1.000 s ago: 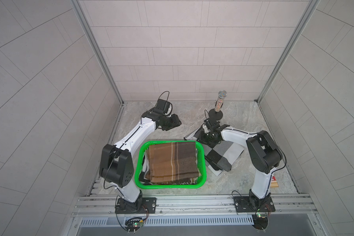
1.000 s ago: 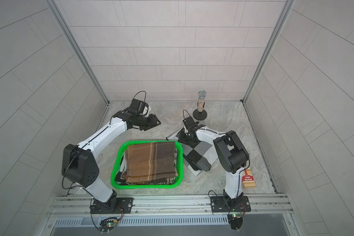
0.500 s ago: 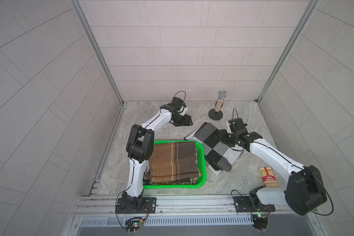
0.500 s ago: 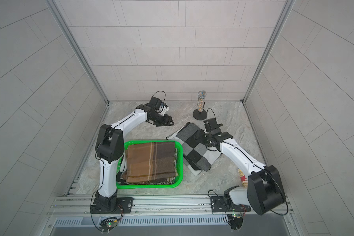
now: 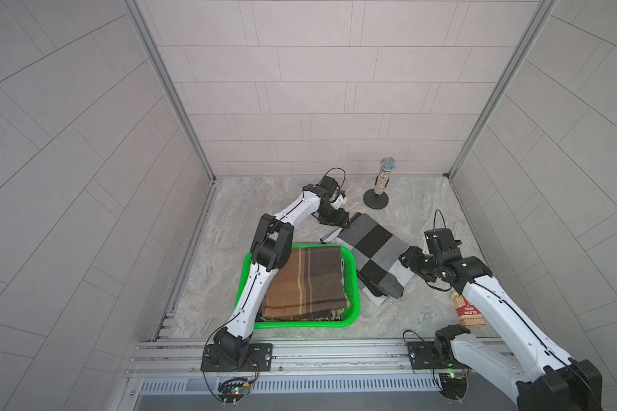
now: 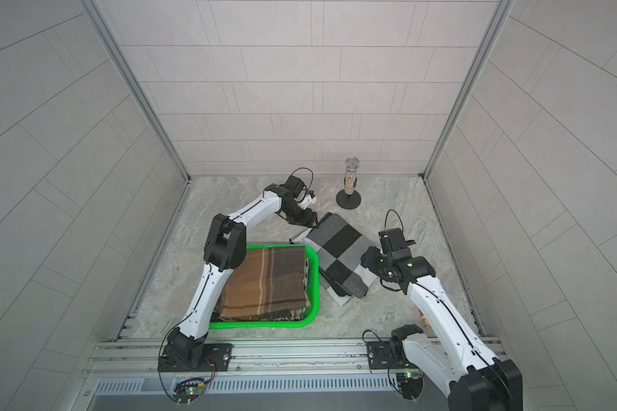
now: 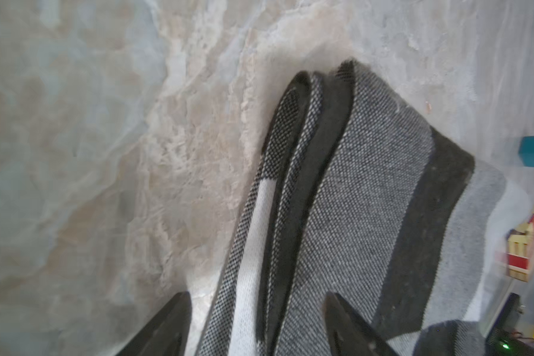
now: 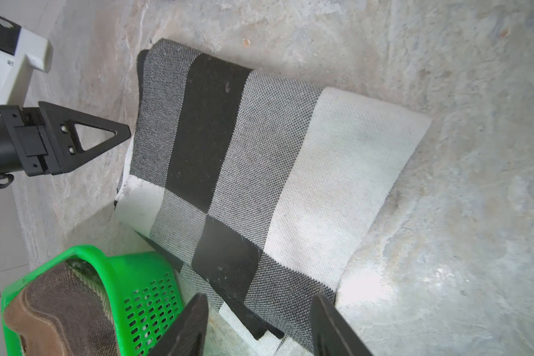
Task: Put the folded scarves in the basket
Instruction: Pick up the scarf at the center of the board.
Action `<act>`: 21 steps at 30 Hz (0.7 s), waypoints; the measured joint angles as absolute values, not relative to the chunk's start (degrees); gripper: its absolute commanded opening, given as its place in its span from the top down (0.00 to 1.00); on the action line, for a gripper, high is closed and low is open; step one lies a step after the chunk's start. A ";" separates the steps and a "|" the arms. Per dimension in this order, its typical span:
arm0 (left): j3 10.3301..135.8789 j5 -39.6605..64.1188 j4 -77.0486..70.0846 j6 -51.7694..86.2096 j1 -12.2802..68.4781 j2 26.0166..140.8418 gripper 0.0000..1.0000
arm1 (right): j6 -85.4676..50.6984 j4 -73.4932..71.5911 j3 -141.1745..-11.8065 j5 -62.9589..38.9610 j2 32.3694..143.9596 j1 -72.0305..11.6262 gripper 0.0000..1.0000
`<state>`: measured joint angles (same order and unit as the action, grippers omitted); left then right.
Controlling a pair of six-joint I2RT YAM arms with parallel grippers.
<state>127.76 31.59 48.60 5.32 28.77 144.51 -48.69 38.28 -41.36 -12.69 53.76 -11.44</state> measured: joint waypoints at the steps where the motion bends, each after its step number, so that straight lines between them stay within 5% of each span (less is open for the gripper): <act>1: 128.40 31.70 49.19 4.93 29.02 144.90 0.25 | -48.66 38.59 -41.36 -12.67 53.67 -11.44 0.42; 15: 130.93 27.33 55.75 -0.78 33.50 145.84 0.38 | -49.15 40.14 -38.83 -13.47 52.38 -9.19 0.42; 21: 130.98 26.22 56.77 -0.08 34.96 145.86 0.68 | -49.91 40.25 -34.06 -13.98 50.78 -6.44 0.38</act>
